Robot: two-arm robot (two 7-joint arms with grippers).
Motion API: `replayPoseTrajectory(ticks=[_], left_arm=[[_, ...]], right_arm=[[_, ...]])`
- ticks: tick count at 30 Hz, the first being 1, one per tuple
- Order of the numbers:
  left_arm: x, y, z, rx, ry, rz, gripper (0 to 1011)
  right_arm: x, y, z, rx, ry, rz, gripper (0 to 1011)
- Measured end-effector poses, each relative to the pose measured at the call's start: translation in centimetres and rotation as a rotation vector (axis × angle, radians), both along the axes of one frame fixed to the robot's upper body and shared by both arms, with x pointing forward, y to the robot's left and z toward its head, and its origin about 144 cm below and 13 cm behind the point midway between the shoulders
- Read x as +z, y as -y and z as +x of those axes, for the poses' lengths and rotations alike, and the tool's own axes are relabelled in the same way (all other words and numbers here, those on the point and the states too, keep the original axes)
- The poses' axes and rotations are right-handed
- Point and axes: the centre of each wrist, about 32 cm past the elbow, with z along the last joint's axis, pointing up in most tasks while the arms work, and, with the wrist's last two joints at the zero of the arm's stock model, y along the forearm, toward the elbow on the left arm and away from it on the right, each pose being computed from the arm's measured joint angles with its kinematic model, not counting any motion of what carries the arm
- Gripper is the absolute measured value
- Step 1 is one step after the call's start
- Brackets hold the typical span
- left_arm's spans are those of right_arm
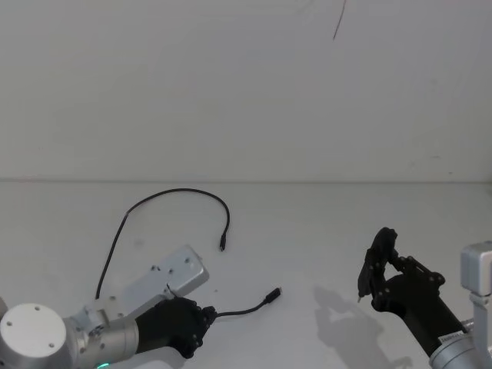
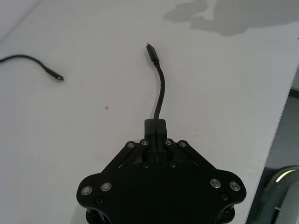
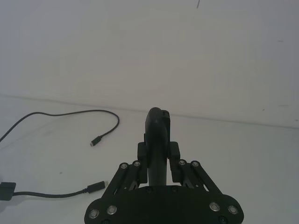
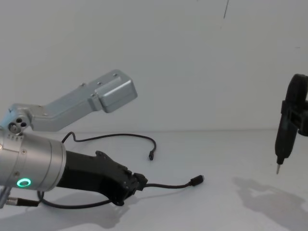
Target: Pick up the data cable with the one hand.
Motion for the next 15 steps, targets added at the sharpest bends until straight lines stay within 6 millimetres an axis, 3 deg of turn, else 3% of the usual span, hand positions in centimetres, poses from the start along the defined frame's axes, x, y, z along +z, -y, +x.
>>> replayPoseTrajectory(ticks=[15], left_arm=[[-1.2,-1.0,-0.8,-0.041,0.187,-0.064,21]], right_arm=[[1.8,0.8,0.3,0.0,0.064,0.049,269]])
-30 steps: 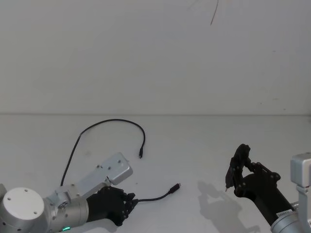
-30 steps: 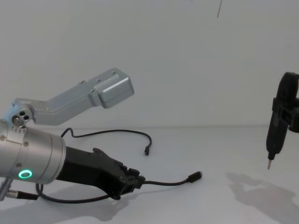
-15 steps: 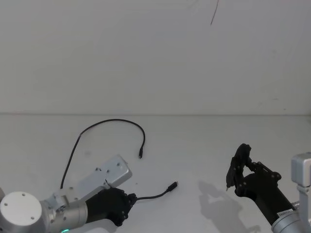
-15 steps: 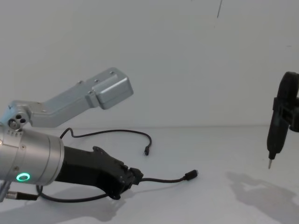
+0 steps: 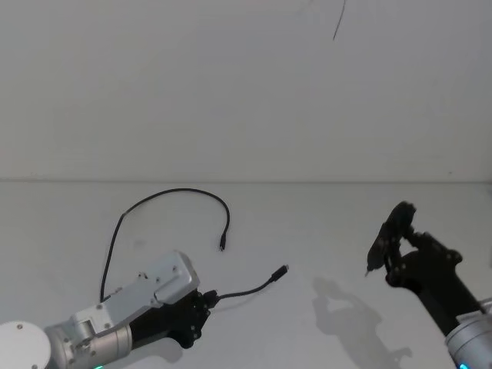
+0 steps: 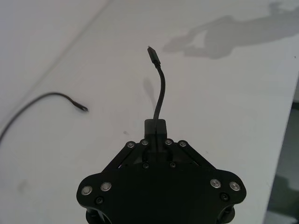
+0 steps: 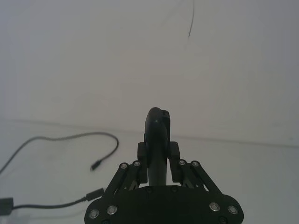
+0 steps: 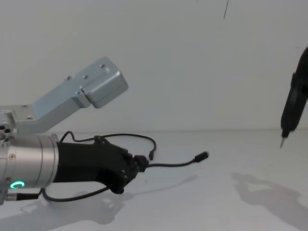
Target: Pick up the data cable with the one hand.
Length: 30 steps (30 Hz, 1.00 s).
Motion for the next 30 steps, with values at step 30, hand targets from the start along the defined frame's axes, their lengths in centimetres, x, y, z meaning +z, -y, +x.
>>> replayPoseTrajectory(ticks=[30], left_arm=[[-1.7,-2.9,-0.2,-0.056,0.363,-0.164,20]], right_arm=[[4.2,-0.5,2.0,0.071,0.116,0.168,269]])
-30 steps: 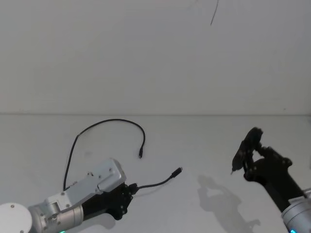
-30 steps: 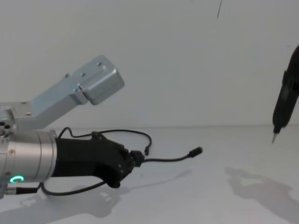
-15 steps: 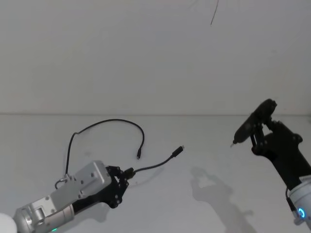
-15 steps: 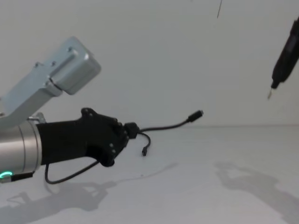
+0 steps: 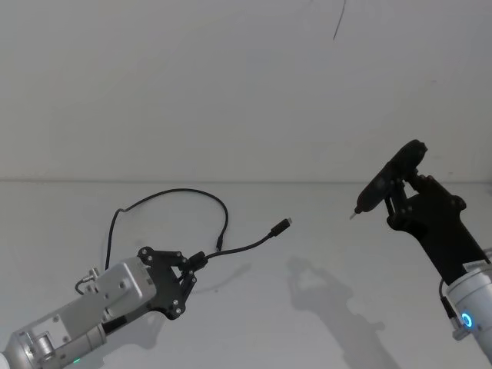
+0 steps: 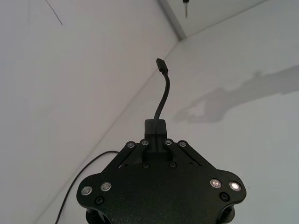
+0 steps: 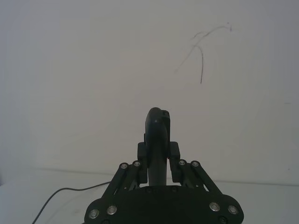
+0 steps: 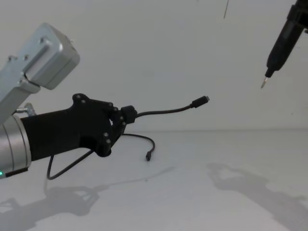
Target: Pick up the data cable with the one hand.
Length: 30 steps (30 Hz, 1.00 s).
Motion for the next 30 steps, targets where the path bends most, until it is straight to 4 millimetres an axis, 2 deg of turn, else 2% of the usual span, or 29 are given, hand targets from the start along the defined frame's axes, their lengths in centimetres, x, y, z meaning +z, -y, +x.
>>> replayPoseTrajectory(ticks=[16,30], left_arm=[[-0.2,-0.4,0.0,-0.008,0.042,-0.02,20],[-0.2,-0.5,0.0,-0.011,0.053,-0.025,20]], right_arm=[[0.2,-0.9,1.0,0.058,-0.014,-0.004,269],[0.9,-1.9,1.0,0.143,-0.011,0.026,269]])
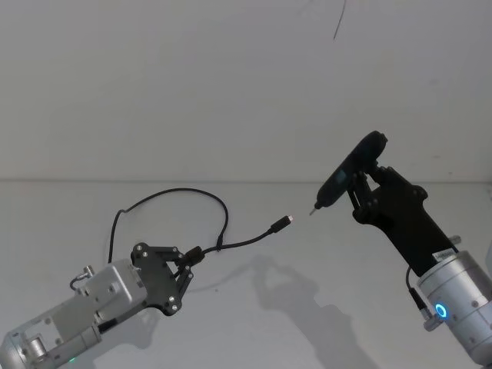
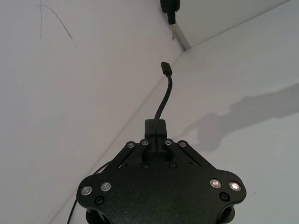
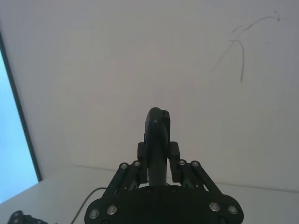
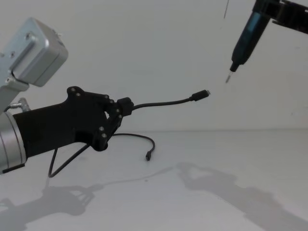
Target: Pick up the data cable with the one hand.
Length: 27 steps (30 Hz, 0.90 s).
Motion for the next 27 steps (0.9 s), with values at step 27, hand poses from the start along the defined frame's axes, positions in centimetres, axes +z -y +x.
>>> replayPoseTrajectory(ticks=[27], left_arm=[[0.0,0.0,0.0,-0.001,0.005,-0.003,20]], right_arm=[[-1.1,-0.5,1.2,0.044,-0.033,0.054,269]])
